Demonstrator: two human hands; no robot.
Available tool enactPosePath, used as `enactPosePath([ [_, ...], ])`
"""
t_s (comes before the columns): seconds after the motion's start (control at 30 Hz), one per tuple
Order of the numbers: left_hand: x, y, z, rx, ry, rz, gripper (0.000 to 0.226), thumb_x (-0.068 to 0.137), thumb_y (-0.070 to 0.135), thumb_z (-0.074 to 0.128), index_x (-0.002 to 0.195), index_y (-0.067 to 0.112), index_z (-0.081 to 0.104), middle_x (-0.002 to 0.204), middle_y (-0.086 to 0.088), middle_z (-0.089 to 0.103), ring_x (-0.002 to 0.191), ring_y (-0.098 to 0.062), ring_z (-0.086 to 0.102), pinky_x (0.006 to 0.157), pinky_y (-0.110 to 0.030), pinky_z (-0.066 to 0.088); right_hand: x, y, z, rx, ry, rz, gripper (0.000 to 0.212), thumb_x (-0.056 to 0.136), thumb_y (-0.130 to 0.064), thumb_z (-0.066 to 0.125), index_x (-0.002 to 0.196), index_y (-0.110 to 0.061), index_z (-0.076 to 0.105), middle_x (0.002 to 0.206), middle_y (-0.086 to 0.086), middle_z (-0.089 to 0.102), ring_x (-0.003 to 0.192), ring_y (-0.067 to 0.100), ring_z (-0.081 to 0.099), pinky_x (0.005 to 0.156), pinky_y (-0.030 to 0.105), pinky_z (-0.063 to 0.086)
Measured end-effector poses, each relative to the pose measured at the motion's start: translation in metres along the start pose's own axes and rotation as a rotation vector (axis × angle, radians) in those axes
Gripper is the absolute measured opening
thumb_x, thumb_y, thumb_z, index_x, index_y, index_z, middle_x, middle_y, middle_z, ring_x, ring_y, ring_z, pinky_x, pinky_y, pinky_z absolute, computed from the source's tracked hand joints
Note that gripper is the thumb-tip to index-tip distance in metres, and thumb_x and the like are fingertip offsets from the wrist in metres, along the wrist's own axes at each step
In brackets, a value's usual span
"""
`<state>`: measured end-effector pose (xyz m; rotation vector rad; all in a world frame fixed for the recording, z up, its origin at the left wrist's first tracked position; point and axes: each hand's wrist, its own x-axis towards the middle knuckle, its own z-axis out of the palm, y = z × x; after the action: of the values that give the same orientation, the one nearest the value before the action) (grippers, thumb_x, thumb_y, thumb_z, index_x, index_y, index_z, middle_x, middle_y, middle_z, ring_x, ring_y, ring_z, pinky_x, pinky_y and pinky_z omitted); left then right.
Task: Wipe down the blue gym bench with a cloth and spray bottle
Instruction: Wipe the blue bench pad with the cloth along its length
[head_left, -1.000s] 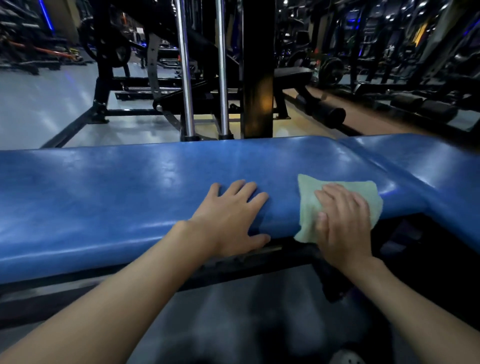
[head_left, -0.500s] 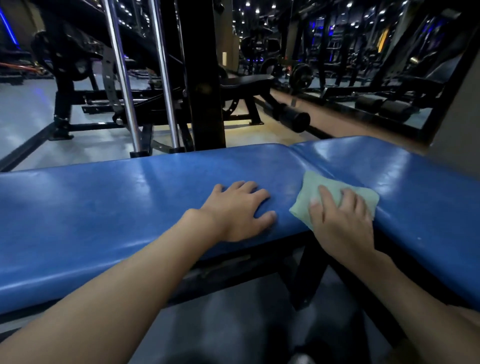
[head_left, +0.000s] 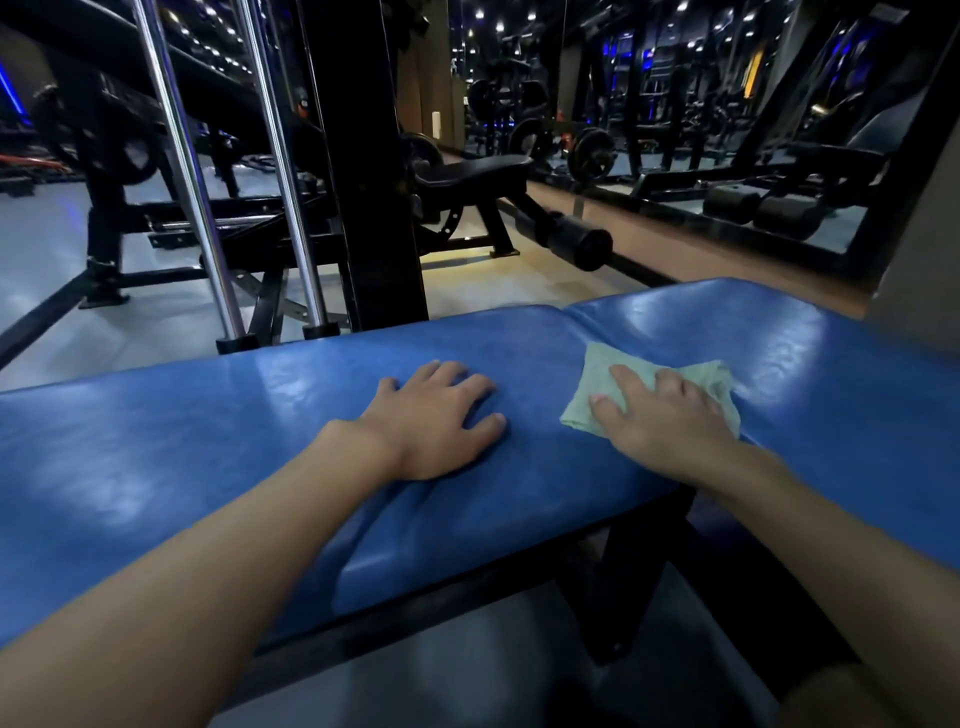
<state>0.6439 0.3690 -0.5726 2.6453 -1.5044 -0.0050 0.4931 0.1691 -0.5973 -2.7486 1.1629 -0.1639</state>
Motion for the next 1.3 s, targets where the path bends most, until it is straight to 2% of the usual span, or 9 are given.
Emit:
enactPosePath([
  [0.17, 0.021, -0.016, 0.003, 0.016, -0.012, 0.020, 0.050, 0.095, 0.065, 0.032, 0.138, 0.040, 0.039, 0.144, 0.009, 0.040, 0.135, -0.018, 0.036, 0.108, -0.052, 0.029, 0.049, -0.016, -0.005, 0.011, -0.138, -0.063, 0.064, 0.095, -0.062, 0.019, 0.154, -0.040, 0.008, 0.163, 0.013, 0.009, 0.147, 0.036, 0.010, 0.118, 0.050, 0.007],
  [0.3, 0.043, -0.023, 0.001, 0.019, -0.011, -0.008, 0.054, 0.096, 0.065, 0.030, 0.142, 0.038, 0.038, 0.149, 0.006, 0.038, 0.140, -0.018, 0.031, 0.111, -0.052, 0.026, 0.041, -0.012, -0.009, -0.003, -0.133, -0.086, 0.061, 0.097, -0.060, 0.022, 0.153, -0.040, 0.011, 0.161, 0.013, 0.013, 0.146, 0.034, 0.014, 0.117, 0.047, 0.009],
  [0.4, 0.054, -0.022, -0.002, 0.019, -0.050, -0.051, 0.058, 0.095, 0.067, 0.028, 0.145, 0.038, 0.036, 0.148, 0.004, 0.038, 0.136, -0.024, 0.036, 0.109, -0.053, 0.028, 0.029, -0.006, -0.007, -0.015, -0.125, -0.075, 0.059, 0.097, -0.059, 0.026, 0.152, -0.041, 0.012, 0.161, 0.011, 0.014, 0.146, 0.032, 0.014, 0.116, 0.047, 0.010],
  [0.5, 0.055, -0.022, -0.001, 0.064, -0.053, -0.042, 0.059, 0.093, 0.070, 0.028, 0.144, 0.041, 0.035, 0.142, 0.003, 0.040, 0.130, -0.028, 0.037, 0.107, -0.054, 0.030, 0.055, -0.013, -0.008, 0.005, -0.148, -0.097, 0.061, 0.096, -0.060, 0.027, 0.152, -0.041, 0.013, 0.160, 0.012, 0.016, 0.146, 0.033, 0.015, 0.116, 0.049, 0.010],
  [0.7, 0.059, -0.030, -0.001, 0.089, -0.025, -0.015, 0.055, 0.091, 0.071, 0.027, 0.139, 0.045, 0.036, 0.127, 0.007, 0.043, 0.120, -0.022, 0.040, 0.103, -0.050, 0.032, 0.091, -0.023, -0.003, 0.019, -0.172, -0.150, 0.063, 0.097, -0.061, 0.023, 0.155, -0.040, 0.009, 0.164, 0.008, 0.007, 0.149, 0.033, 0.008, 0.117, 0.051, 0.005],
  [0.9, 0.083, -0.062, -0.002, 0.056, -0.044, -0.095, 0.053, 0.092, 0.071, 0.028, 0.140, 0.048, 0.032, 0.145, 0.006, 0.036, 0.133, -0.023, 0.034, 0.106, -0.052, 0.028, 0.110, -0.028, 0.000, 0.017, -0.154, -0.161, 0.060, 0.098, -0.056, 0.030, 0.153, -0.039, 0.015, 0.161, 0.009, 0.016, 0.147, 0.029, 0.013, 0.117, 0.046, 0.008],
  [1.1, 0.095, -0.087, 0.002, 0.083, 0.018, -0.071, 0.051, 0.093, 0.070, 0.027, 0.138, 0.048, 0.036, 0.140, 0.011, 0.039, 0.130, -0.019, 0.036, 0.105, -0.051, 0.030, 0.184, -0.059, 0.011, 0.031, -0.136, -0.238, 0.060, 0.097, -0.055, 0.024, 0.153, -0.039, 0.016, 0.161, 0.006, 0.017, 0.147, 0.028, 0.018, 0.117, 0.045, 0.011],
  [1.23, 0.095, -0.118, 0.002, 0.068, -0.015, -0.093, 0.076, 0.075, 0.082, 0.005, 0.141, 0.052, 0.027, 0.145, 0.014, 0.035, 0.131, -0.018, 0.039, 0.102, -0.050, 0.032, 0.212, -0.076, 0.009, 0.113, -0.166, -0.284, 0.056, 0.096, -0.053, 0.027, 0.149, -0.035, 0.033, 0.158, 0.001, 0.030, 0.142, 0.024, 0.030, 0.116, 0.044, 0.021],
  [1.3, 0.095, -0.124, 0.001, 0.077, -0.011, -0.074, 0.078, 0.075, 0.080, 0.004, 0.143, 0.050, 0.027, 0.145, 0.015, 0.035, 0.131, -0.017, 0.039, 0.103, -0.048, 0.032, 0.217, -0.086, 0.008, 0.126, -0.174, -0.288, 0.046, 0.100, -0.047, 0.029, 0.141, -0.030, 0.042, 0.149, 0.002, 0.043, 0.131, 0.024, 0.042, 0.110, 0.045, 0.030],
])
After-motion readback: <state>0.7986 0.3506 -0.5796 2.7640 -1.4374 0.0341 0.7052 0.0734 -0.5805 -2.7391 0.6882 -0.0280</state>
